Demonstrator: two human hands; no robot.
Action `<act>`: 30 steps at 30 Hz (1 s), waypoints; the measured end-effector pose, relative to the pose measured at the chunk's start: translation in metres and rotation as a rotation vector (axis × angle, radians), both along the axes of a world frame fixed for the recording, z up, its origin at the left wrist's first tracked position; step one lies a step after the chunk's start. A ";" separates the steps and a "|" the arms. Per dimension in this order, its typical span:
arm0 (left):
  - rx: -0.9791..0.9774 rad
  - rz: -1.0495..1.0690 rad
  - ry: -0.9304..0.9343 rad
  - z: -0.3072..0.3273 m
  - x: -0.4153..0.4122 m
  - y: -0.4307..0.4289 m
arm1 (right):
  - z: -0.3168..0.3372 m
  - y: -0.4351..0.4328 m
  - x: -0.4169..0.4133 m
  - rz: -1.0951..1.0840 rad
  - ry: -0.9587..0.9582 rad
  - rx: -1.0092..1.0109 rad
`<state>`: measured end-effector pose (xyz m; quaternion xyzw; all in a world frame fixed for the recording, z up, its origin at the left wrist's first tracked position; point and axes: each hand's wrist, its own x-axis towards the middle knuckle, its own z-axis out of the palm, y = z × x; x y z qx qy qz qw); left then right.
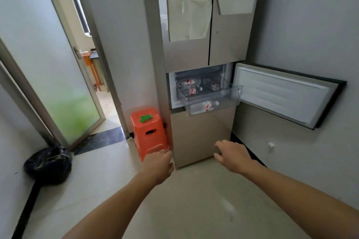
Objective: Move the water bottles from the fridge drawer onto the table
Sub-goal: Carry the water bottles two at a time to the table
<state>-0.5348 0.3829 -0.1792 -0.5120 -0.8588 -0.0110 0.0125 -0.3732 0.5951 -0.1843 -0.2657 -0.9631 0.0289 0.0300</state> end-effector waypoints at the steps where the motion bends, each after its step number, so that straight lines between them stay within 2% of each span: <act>1: -0.007 -0.030 0.011 0.005 -0.015 0.019 | 0.002 0.017 -0.008 -0.032 0.020 -0.005; 6: -0.056 -0.126 0.000 0.007 -0.061 0.112 | -0.004 0.091 -0.023 -0.168 0.006 -0.040; 12: -0.091 -0.203 0.017 -0.007 -0.097 0.224 | -0.025 0.190 -0.050 -0.219 -0.013 -0.085; 21: -0.053 -0.111 -0.002 -0.008 -0.178 0.381 | -0.012 0.357 -0.150 -0.126 0.063 -0.090; 24: -0.022 -0.054 -0.035 -0.010 -0.197 0.413 | 0.001 0.398 -0.187 -0.087 0.074 -0.059; 30: -0.002 0.043 -0.080 -0.023 -0.251 0.455 | -0.006 0.455 -0.266 -0.001 0.090 -0.128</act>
